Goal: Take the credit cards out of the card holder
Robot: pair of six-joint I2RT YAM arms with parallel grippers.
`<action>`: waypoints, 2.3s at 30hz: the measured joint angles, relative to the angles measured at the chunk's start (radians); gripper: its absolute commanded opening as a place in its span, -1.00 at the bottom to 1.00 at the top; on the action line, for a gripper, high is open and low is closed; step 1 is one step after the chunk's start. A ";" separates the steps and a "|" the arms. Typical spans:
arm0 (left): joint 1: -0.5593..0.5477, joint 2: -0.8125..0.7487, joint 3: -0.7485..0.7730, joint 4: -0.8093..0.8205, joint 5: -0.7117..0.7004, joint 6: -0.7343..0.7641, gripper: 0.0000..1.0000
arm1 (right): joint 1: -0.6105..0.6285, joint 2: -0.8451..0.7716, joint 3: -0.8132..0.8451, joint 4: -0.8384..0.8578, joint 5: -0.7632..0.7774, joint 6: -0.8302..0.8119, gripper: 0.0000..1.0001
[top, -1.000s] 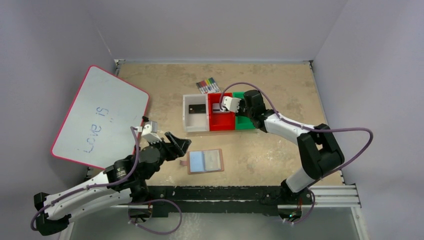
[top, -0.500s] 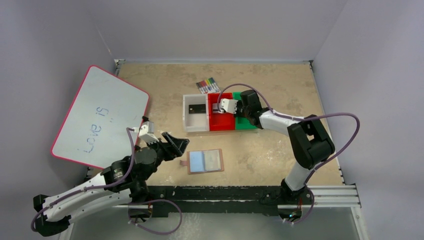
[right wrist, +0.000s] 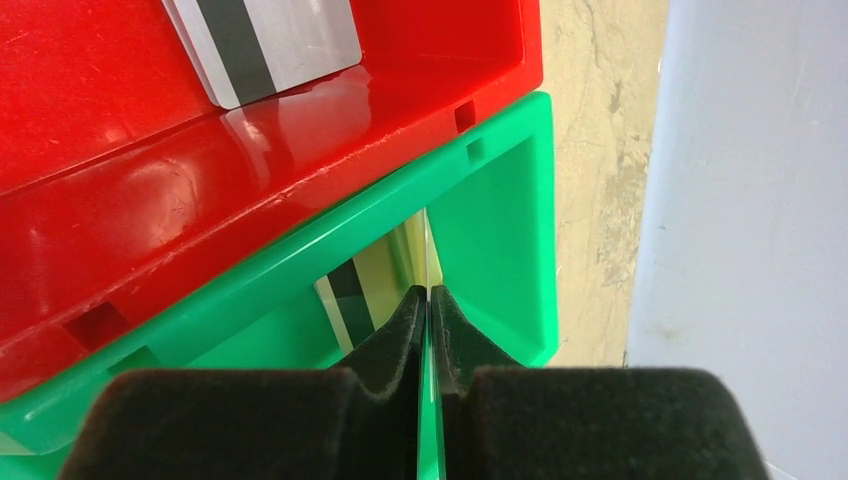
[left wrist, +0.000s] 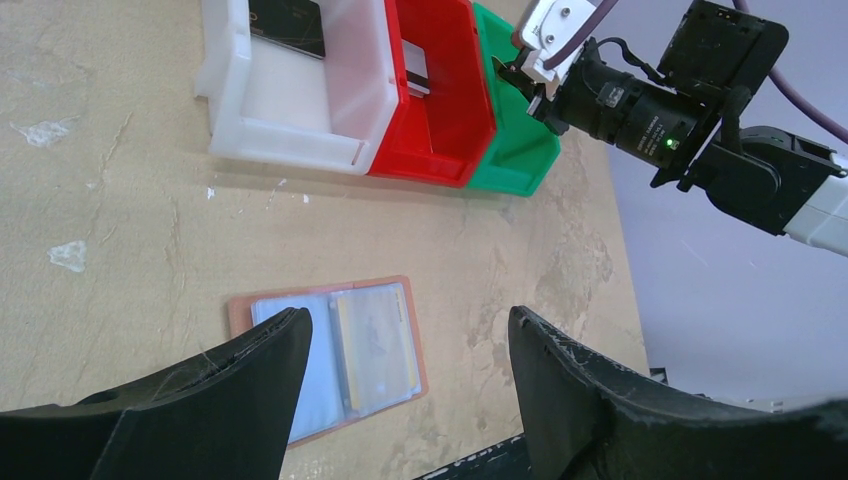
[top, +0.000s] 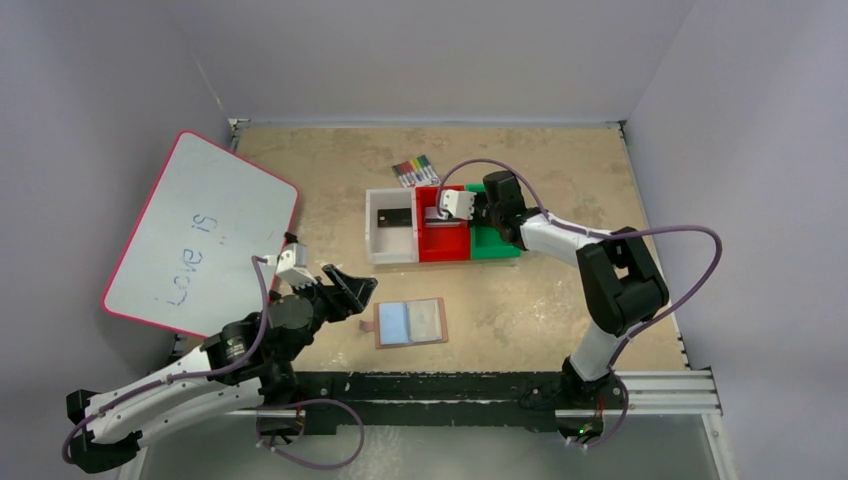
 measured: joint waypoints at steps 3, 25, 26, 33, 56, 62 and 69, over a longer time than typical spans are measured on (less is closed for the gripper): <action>0.000 0.000 0.000 0.000 0.000 0.000 0.42 | -0.004 0.000 0.005 -0.010 -0.008 -0.005 -0.85; 0.000 0.000 0.000 -0.034 -0.003 -0.020 0.41 | -0.024 0.043 0.021 -0.054 -0.055 0.011 -0.59; 0.000 0.000 0.000 -0.036 -0.004 -0.021 0.41 | -0.026 0.043 0.023 -0.058 -0.056 0.013 -0.53; 0.000 0.000 0.000 -0.038 -0.004 -0.022 0.40 | -0.044 0.043 0.032 -0.091 -0.081 0.014 -0.49; 0.000 0.011 0.000 -0.043 -0.003 -0.030 0.40 | -0.061 0.026 0.039 -0.125 -0.101 0.052 -0.29; 0.000 0.044 0.001 -0.030 0.000 -0.030 0.40 | -0.061 -0.140 0.039 -0.087 -0.103 0.191 0.68; 0.000 0.095 0.001 -0.031 -0.008 -0.032 0.40 | -0.062 -0.507 -0.066 0.111 -0.040 0.747 1.00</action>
